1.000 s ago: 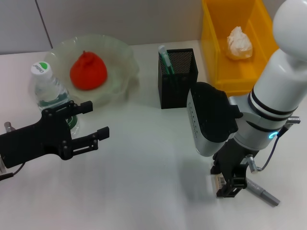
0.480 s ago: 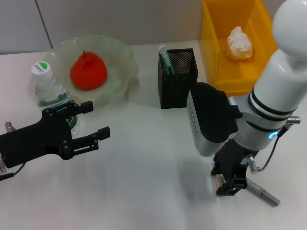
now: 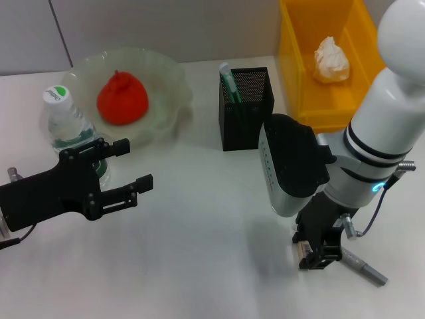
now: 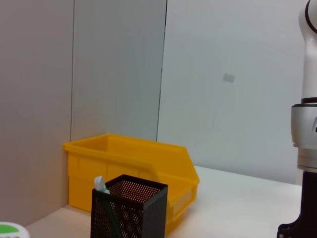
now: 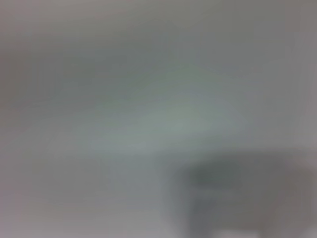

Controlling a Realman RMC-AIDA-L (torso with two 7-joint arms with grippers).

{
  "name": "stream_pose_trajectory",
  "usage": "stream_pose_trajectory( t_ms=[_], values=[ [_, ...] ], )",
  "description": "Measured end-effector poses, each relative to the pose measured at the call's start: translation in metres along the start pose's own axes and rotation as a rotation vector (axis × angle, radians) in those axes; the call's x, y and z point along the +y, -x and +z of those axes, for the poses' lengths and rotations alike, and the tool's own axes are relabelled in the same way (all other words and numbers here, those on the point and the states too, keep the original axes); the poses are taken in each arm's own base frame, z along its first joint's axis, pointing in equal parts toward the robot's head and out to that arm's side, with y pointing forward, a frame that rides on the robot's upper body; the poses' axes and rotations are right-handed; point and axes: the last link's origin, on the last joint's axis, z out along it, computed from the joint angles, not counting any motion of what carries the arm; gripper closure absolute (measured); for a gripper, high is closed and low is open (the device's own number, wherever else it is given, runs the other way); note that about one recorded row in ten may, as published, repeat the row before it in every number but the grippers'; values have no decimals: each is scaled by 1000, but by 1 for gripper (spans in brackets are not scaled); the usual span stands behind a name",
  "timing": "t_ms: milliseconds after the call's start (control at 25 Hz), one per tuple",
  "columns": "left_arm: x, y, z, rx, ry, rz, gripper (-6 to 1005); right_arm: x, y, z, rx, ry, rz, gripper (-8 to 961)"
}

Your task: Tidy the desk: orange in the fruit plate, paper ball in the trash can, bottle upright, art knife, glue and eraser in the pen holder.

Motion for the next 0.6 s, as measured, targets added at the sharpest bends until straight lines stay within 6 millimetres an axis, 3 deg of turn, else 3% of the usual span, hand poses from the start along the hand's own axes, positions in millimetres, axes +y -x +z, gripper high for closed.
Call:
stream_pose_trajectory(
  t_ms=[400, 600],
  values=[
    [-1, -1, 1, 1, 2, 4, 197, -7, 0, -10, -45, -24, 30, 552],
    [-1, -1, 1, 0, 2, 4, 197, -18, 0, -28, -148, -48, 91, 552]
  ],
)
